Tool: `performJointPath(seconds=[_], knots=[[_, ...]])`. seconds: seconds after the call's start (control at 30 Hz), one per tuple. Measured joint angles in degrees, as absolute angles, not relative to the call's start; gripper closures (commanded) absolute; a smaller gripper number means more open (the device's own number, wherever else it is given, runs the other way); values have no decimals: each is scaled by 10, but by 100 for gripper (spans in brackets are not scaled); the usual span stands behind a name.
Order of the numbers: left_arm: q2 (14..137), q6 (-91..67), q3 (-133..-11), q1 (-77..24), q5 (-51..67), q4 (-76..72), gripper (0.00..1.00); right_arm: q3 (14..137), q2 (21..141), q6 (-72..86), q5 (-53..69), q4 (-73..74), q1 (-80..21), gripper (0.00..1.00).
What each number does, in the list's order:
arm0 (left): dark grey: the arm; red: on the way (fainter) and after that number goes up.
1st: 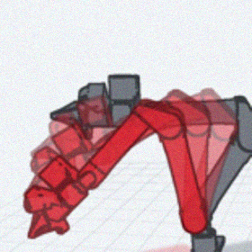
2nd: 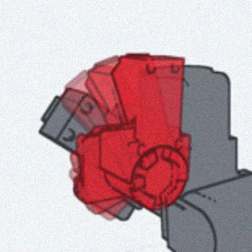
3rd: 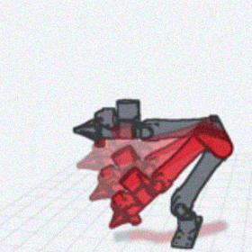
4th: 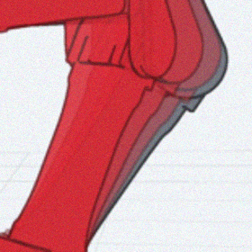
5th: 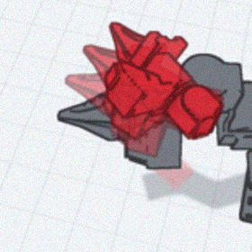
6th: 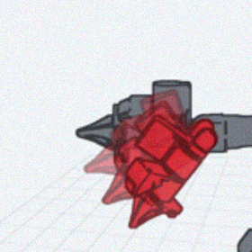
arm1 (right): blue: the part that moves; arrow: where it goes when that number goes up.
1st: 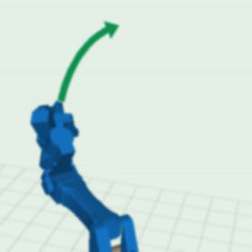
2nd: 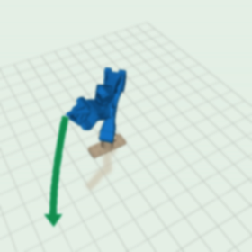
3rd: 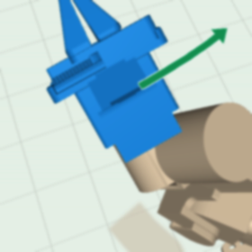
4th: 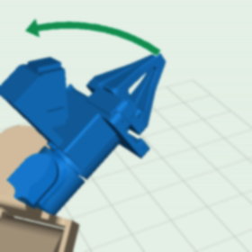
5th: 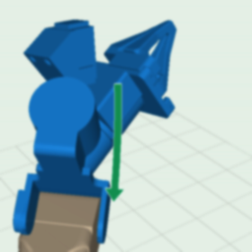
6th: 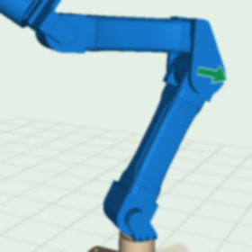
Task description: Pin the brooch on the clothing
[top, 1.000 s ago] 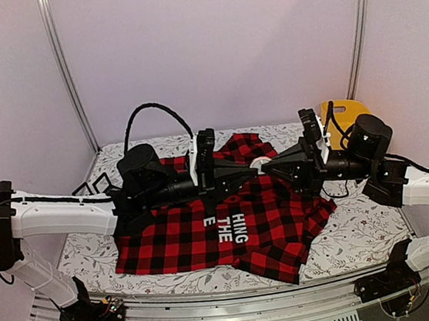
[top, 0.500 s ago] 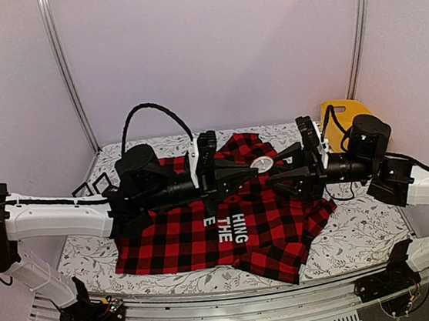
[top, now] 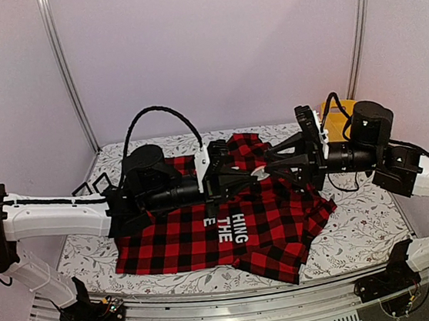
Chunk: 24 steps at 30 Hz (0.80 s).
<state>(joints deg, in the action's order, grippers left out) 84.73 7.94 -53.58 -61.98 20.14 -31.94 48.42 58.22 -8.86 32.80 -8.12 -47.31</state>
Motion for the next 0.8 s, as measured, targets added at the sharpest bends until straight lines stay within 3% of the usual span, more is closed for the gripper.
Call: performJointPath(seconds=[0.13,0.3,0.5,0.63,0.73,0.8], knots=[[846,79,-536,-620,201,-317,100,484,599,-99,336,-59,-473,69],[839,79,-536,-620,201,-317,100,484,599,-113,336,-39,-473,86],[839,79,-536,-620,201,-316,100,484,599,-120,335,-29,-473,99],[839,79,-540,-620,202,-310,100,484,598,-126,338,-28,-473,100],[839,77,-545,-620,198,-305,51,484,596,-126,336,-29,-473,100],[839,68,-548,-620,178,-299,44,484,596,-120,321,-30,-473,100]])
